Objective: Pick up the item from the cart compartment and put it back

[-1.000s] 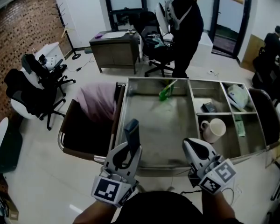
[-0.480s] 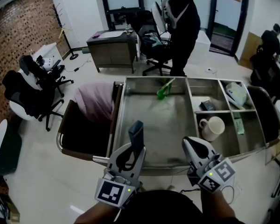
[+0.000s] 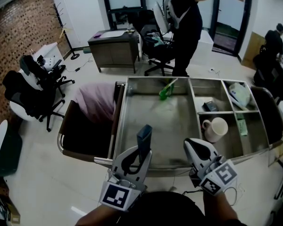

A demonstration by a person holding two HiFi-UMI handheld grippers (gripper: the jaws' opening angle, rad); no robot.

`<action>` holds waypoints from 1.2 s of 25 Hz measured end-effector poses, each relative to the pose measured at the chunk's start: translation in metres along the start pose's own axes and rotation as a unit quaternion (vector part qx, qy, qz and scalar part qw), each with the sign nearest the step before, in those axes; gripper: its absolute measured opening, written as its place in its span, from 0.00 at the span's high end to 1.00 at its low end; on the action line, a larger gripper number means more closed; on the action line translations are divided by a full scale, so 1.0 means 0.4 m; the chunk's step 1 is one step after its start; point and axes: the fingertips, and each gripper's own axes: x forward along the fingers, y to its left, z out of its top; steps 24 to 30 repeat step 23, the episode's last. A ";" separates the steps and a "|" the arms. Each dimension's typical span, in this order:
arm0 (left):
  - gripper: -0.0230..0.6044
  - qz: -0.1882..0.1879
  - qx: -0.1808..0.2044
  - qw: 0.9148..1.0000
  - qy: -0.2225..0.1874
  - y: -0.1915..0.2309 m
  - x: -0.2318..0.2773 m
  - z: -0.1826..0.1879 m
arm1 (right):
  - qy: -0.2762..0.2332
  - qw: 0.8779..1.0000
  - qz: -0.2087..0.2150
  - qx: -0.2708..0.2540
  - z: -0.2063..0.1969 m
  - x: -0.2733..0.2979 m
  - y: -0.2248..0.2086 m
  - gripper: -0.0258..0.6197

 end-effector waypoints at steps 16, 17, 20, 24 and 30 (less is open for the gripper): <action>0.84 0.003 -0.001 1.000 0.000 0.006 0.003 -0.003 | -0.004 1.000 -0.005 0.003 0.007 -0.004 -0.010 0.93; 0.84 0.004 -0.001 1.000 0.000 0.006 0.002 -0.002 | -0.005 1.000 -0.005 0.002 0.008 -0.005 -0.010 0.93; 0.84 0.006 -0.002 1.000 -0.002 0.009 0.002 0.000 | -0.006 1.000 -0.004 -0.002 0.009 -0.004 -0.012 0.93; 0.84 0.007 0.000 1.000 -0.002 0.011 0.003 0.002 | -0.001 1.000 -0.002 -0.004 0.005 -0.003 -0.014 0.93; 0.84 0.007 0.000 1.000 -0.002 0.011 0.003 0.002 | -0.001 1.000 -0.002 -0.004 0.005 -0.003 -0.014 0.93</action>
